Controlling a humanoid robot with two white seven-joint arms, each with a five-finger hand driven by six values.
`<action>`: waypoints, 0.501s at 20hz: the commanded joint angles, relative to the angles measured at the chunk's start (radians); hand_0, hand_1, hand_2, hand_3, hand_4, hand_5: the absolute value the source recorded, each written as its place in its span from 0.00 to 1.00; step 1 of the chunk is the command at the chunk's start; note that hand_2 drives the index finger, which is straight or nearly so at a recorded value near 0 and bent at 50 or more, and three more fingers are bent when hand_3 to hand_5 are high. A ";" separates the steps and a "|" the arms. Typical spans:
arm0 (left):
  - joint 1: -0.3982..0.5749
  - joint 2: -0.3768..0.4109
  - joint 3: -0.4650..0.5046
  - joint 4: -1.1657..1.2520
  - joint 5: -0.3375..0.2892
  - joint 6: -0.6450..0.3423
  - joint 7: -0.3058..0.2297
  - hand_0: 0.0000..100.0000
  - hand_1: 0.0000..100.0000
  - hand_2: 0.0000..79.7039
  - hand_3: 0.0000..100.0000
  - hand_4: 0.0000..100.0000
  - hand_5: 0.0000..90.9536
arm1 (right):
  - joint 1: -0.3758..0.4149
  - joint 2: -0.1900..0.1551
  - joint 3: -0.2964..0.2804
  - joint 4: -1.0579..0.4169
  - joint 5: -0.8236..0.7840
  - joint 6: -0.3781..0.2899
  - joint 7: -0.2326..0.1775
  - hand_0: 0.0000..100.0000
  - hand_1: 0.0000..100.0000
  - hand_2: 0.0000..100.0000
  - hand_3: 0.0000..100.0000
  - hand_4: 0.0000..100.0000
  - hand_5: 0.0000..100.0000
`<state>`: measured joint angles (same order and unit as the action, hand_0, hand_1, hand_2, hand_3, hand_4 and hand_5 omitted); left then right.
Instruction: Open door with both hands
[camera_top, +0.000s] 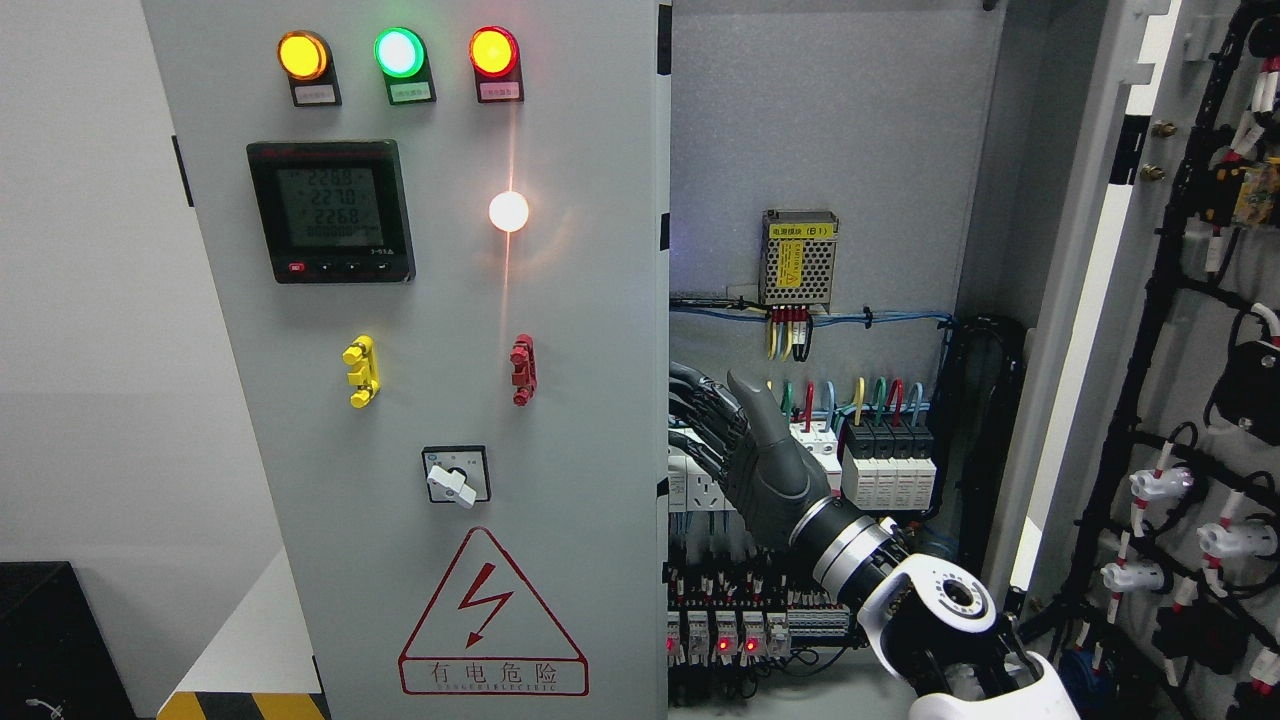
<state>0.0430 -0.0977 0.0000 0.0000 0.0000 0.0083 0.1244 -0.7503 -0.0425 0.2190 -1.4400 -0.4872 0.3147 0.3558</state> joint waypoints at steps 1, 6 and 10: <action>0.000 0.000 -0.014 0.012 0.011 0.001 0.000 0.00 0.00 0.00 0.00 0.00 0.00 | -0.017 -0.007 0.000 0.009 -0.002 0.004 0.008 0.19 0.00 0.00 0.00 0.00 0.00; 0.000 0.001 -0.014 0.012 0.011 0.001 0.000 0.00 0.00 0.00 0.00 0.00 0.00 | -0.029 -0.007 0.003 0.015 -0.004 0.004 0.009 0.19 0.00 0.00 0.00 0.00 0.00; 0.000 0.000 -0.014 0.012 0.011 0.001 0.000 0.00 0.00 0.00 0.00 0.00 0.00 | -0.037 -0.007 0.006 0.032 -0.005 0.006 0.011 0.19 0.00 0.00 0.00 0.00 0.00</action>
<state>0.0430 -0.0977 0.0000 0.0000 0.0000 0.0084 0.1244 -0.7763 -0.0465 0.2207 -1.4296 -0.4910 0.3192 0.3648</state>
